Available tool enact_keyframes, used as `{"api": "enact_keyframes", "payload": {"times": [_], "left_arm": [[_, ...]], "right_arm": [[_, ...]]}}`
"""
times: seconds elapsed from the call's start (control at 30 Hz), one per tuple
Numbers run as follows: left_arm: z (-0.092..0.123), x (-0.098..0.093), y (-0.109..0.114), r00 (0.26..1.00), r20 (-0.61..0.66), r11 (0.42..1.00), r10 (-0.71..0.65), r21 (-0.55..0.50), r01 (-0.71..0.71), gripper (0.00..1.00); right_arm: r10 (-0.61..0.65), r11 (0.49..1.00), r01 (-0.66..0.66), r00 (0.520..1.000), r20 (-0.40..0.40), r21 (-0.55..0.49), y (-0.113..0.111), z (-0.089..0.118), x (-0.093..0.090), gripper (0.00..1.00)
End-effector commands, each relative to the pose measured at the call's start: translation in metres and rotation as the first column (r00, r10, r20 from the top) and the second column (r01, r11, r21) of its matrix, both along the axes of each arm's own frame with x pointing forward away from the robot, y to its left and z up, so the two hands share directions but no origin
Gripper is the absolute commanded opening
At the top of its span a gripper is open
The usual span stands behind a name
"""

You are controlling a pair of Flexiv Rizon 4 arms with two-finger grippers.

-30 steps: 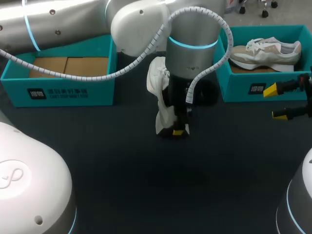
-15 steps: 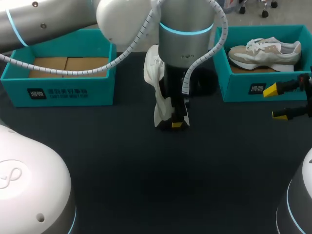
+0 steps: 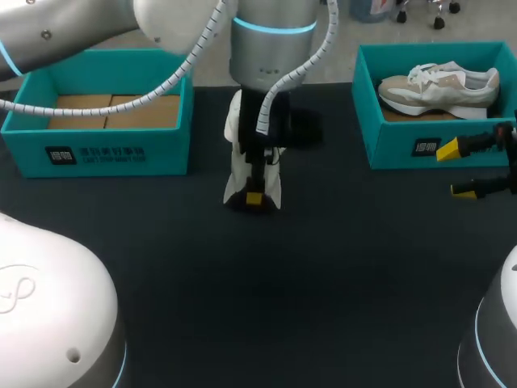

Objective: Take the shoe out of the shoebox, open the shoe tongue, remove and reinsert the insole, then place the shoe into the shoebox

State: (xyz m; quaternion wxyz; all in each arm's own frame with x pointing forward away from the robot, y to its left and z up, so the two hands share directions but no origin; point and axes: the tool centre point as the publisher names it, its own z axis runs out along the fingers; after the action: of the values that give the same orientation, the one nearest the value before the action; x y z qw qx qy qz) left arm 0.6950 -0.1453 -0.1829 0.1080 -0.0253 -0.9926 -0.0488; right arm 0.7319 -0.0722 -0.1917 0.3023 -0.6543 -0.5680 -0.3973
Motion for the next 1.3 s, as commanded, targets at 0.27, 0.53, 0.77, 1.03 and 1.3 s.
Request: {"api": "enact_keyframes", "payload": {"times": [0.27,0.53,0.77,1.03,1.3], "left_arm": [[0.004,0.022,0.087,0.999,0.003,0.998,0.043,-0.035,-0.042,0.00],[0.010,0.048,0.142,0.994,-0.070,0.994,-0.088,-0.068,0.084,0.00],[0.014,0.069,0.180,0.981,-0.079,0.981,-0.175,-0.103,0.166,0.00],[0.017,0.083,0.221,0.975,-0.060,0.972,-0.216,-0.110,0.209,0.00],[0.025,0.103,0.272,0.976,-0.091,0.978,-0.197,-0.081,0.190,0.00]], "right_arm": [[-0.001,1.000,0.001,1.000,-0.001,-0.003,0.000,0.000,-0.001,1.00],[-0.001,1.000,0.001,1.000,-0.001,-0.003,0.000,0.000,-0.001,1.00],[-0.001,1.000,0.001,1.000,-0.001,-0.003,0.000,0.000,-0.001,1.00],[-0.001,1.000,0.001,1.000,-0.001,-0.003,0.000,0.000,-0.001,1.00],[-0.001,1.000,0.001,1.000,-0.001,-0.003,0.000,0.000,-0.001,1.00]]}}
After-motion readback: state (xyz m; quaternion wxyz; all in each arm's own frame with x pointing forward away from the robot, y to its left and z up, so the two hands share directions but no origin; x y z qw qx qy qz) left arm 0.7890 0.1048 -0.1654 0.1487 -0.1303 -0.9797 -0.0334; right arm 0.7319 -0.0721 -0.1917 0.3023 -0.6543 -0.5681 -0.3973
